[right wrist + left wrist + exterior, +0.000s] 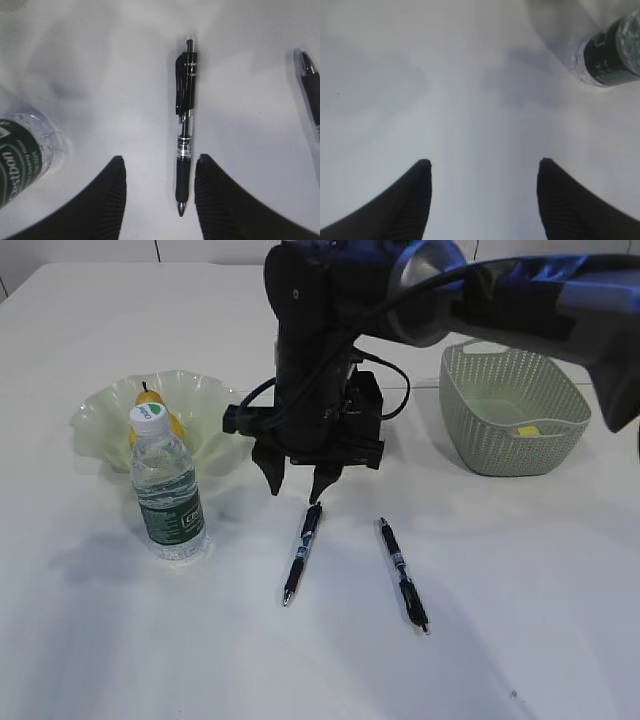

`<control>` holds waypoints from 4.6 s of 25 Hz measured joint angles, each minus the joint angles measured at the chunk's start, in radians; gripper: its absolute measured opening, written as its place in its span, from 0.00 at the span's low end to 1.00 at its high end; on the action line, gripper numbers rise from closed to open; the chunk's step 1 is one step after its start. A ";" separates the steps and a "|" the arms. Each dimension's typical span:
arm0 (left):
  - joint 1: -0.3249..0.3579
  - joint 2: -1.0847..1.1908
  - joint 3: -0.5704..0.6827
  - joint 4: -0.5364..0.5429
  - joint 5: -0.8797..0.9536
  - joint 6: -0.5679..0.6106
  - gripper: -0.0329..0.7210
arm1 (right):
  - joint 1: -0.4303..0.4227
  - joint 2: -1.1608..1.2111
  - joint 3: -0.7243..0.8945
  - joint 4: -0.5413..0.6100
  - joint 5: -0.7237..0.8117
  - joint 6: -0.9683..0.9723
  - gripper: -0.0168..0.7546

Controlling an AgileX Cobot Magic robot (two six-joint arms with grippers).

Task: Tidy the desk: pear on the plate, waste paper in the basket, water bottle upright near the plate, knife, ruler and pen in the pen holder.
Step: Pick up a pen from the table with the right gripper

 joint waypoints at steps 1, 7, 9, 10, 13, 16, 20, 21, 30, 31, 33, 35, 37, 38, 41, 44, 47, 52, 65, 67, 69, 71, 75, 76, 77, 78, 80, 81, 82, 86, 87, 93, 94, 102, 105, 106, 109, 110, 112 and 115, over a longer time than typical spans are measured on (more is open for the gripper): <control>0.000 0.000 0.000 0.000 0.000 0.000 0.66 | 0.000 0.009 -0.002 0.000 0.000 0.000 0.46; 0.000 0.000 0.000 0.000 0.000 0.000 0.64 | 0.000 0.061 -0.004 -0.001 0.000 0.002 0.46; 0.000 0.000 0.000 0.000 0.000 0.000 0.64 | -0.004 0.074 -0.008 -0.001 0.000 0.000 0.46; 0.000 0.000 0.000 0.000 0.000 0.000 0.64 | -0.006 0.085 -0.012 -0.002 0.000 -0.002 0.46; 0.000 0.000 0.000 0.000 0.000 0.000 0.64 | -0.012 0.106 -0.018 -0.001 0.000 -0.008 0.46; 0.000 0.000 0.000 0.000 0.000 0.000 0.64 | -0.016 0.112 -0.018 -0.014 -0.003 -0.010 0.46; 0.000 0.000 0.000 -0.002 0.000 0.000 0.64 | -0.027 0.118 -0.020 -0.014 -0.004 -0.011 0.46; 0.000 0.000 0.000 -0.002 0.000 0.000 0.64 | -0.032 0.118 -0.020 -0.014 -0.006 -0.011 0.46; 0.000 0.000 0.000 -0.002 -0.012 0.000 0.64 | -0.049 0.118 -0.020 -0.021 -0.030 -0.012 0.46; 0.000 0.000 0.000 -0.002 -0.014 0.000 0.64 | -0.049 0.118 -0.020 -0.021 -0.032 -0.012 0.46; 0.000 0.000 0.000 -0.002 -0.018 0.000 0.64 | -0.049 0.125 -0.020 -0.021 -0.032 -0.012 0.46; 0.000 0.000 0.000 -0.002 -0.020 0.000 0.64 | -0.049 0.133 -0.020 -0.014 -0.032 -0.012 0.46; 0.000 0.000 0.000 -0.002 -0.020 0.000 0.64 | -0.049 0.135 -0.020 -0.014 -0.032 -0.010 0.46; 0.000 0.000 0.000 -0.002 -0.020 0.000 0.64 | -0.049 0.135 -0.020 -0.014 -0.032 -0.008 0.46; 0.000 0.000 0.000 -0.002 -0.021 0.000 0.64 | -0.049 0.135 -0.020 -0.014 -0.037 -0.007 0.46; 0.000 0.000 0.000 -0.002 -0.021 0.000 0.64 | -0.049 0.135 -0.020 -0.021 -0.052 -0.007 0.46; 0.000 0.000 0.000 -0.002 -0.022 0.000 0.64 | -0.049 0.135 -0.020 -0.021 -0.056 0.003 0.46; 0.000 0.000 0.000 -0.002 -0.026 0.000 0.64 | -0.049 0.142 -0.020 -0.014 -0.057 0.008 0.46; 0.000 0.000 0.000 -0.002 -0.026 0.000 0.64 | -0.049 0.169 -0.021 0.004 -0.057 0.008 0.47; 0.000 0.000 0.000 -0.002 -0.026 0.000 0.64 | -0.049 0.173 -0.021 0.004 -0.057 0.008 0.47; 0.000 0.000 0.000 -0.002 -0.026 0.000 0.64 | -0.049 0.172 -0.021 0.004 -0.057 0.008 0.47; 0.000 0.004 0.000 -0.002 -0.026 0.000 0.64 | -0.049 0.172 -0.021 0.004 -0.057 0.008 0.47; 0.000 0.024 0.000 -0.002 -0.026 0.000 0.64 | -0.049 0.172 -0.021 0.004 -0.057 0.009 0.46; 0.000 0.030 0.000 -0.002 -0.026 0.000 0.64 | -0.049 0.172 -0.021 0.004 -0.057 0.009 0.45; 0.000 0.034 0.000 -0.002 -0.026 0.000 0.64 | -0.049 0.172 -0.021 0.004 -0.057 0.009 0.44; 0.000 0.037 0.000 -0.002 -0.026 0.000 0.64 | -0.049 0.172 -0.021 0.004 -0.057 0.009 0.43; 0.000 0.038 0.000 -0.002 -0.028 0.000 0.64 | -0.049 0.172 -0.021 0.004 -0.057 0.009 0.38; 0.000 0.039 0.000 -0.002 -0.028 0.000 0.64 | -0.049 0.172 -0.021 0.004 -0.057 0.009 0.36; 0.000 0.039 0.000 -0.002 -0.028 0.000 0.64 | -0.049 0.172 -0.021 0.004 -0.057 0.009 0.34; 0.000 0.039 0.000 -0.002 -0.028 0.000 0.64 | -0.049 0.174 -0.021 0.002 -0.057 0.009 0.30; 0.000 0.039 0.000 -0.002 -0.028 0.000 0.64 | -0.049 0.174 -0.021 0.002 -0.057 0.009 0.28; 0.000 0.039 0.000 -0.002 -0.028 0.000 0.64 | -0.049 0.180 -0.028 0.006 -0.057 0.009 0.18; 0.000 0.039 0.000 -0.002 -0.028 0.000 0.64 | -0.049 0.180 -0.028 0.007 -0.057 0.009 0.17; 0.000 0.039 0.000 -0.002 -0.028 0.000 0.64 | -0.049 0.186 -0.045 0.008 -0.036 -0.004 0.16; 0.000 0.039 0.000 -0.002 -0.028 0.000 0.64 | -0.049 0.194 -0.092 0.010 -0.007 -0.067 0.16; 0.000 0.039 0.000 -0.002 -0.028 0.000 0.64 | -0.049 0.195 -0.115 0.010 -0.007 -0.089 0.16; 0.000 0.039 0.000 -0.002 -0.028 0.000 0.64 | -0.049 0.197 -0.179 0.010 -0.005 -0.164 0.16; 0.000 0.039 0.000 -0.002 -0.028 0.000 0.64 | -0.049 0.197 -0.193 0.010 -0.005 -0.197 0.16; 0.000 0.039 0.000 -0.002 -0.029 0.000 0.64 | -0.049 0.194 -0.199 0.013 -0.003 -0.246 0.16; 0.000 0.039 0.000 -0.002 -0.029 0.000 0.64 | -0.049 0.177 -0.199 0.015 -0.001 -0.304 0.16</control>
